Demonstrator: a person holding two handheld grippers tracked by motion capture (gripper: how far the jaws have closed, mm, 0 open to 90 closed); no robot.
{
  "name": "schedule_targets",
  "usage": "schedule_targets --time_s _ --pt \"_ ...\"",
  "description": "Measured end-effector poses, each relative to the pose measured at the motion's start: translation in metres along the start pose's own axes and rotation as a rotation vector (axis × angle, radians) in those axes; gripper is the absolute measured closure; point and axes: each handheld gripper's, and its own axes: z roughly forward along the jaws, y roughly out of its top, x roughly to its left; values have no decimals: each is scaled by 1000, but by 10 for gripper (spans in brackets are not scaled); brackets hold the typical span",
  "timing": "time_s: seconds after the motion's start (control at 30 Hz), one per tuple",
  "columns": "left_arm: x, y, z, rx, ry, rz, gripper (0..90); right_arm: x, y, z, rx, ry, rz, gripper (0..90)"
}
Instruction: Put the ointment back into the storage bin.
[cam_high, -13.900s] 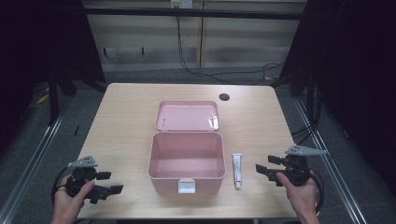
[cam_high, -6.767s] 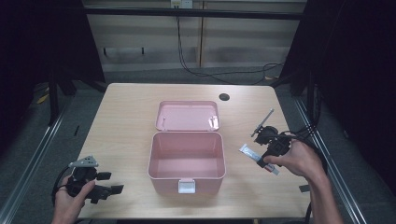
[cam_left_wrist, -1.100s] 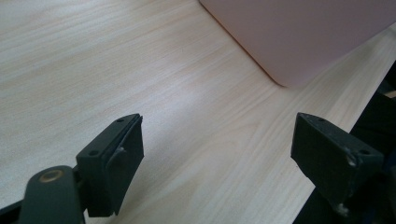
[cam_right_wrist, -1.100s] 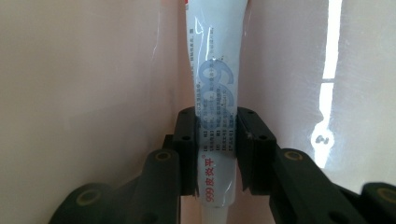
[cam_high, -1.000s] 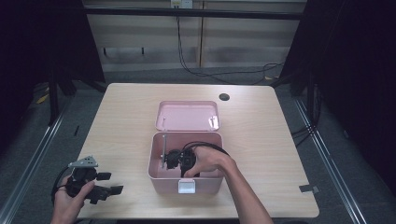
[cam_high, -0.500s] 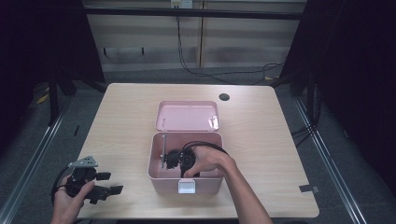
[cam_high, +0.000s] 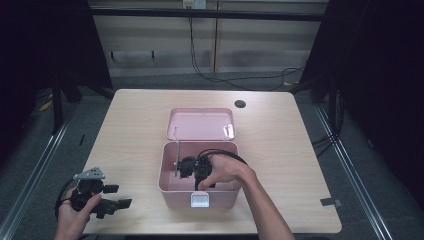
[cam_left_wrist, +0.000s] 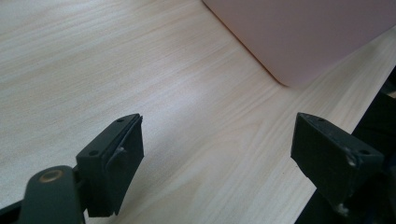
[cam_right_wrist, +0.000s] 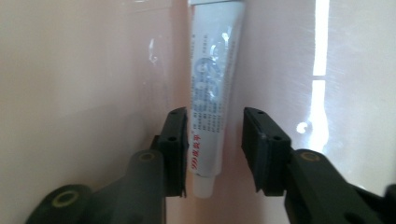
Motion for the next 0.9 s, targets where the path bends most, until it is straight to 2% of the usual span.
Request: schedule_targets --time_s 0.23,0.4,0.5,0.6,0.7,0.8,0.9 --pt "0 0 0 1 0 0 170 4 -6 -8 -26 -24 26 594" --pt "0 0 -1 -1 7 2 170 4 -8 -13 -51 -42 24 592" --pt "1 0 -1 5 2 2 170 7 -12 -18 -57 -49 52 592" --pt "0 0 0 5 0 1 170 7 -15 -20 -56 -64 35 590" --pt "0 0 0 3 0 -1 170 11 -17 -27 -55 -84 57 570" --pt "0 0 0 5 -1 1 170 11 -18 -30 -68 -97 46 566" --pt "0 0 0 7 1 2 170 14 -21 -37 -80 -105 56 566"
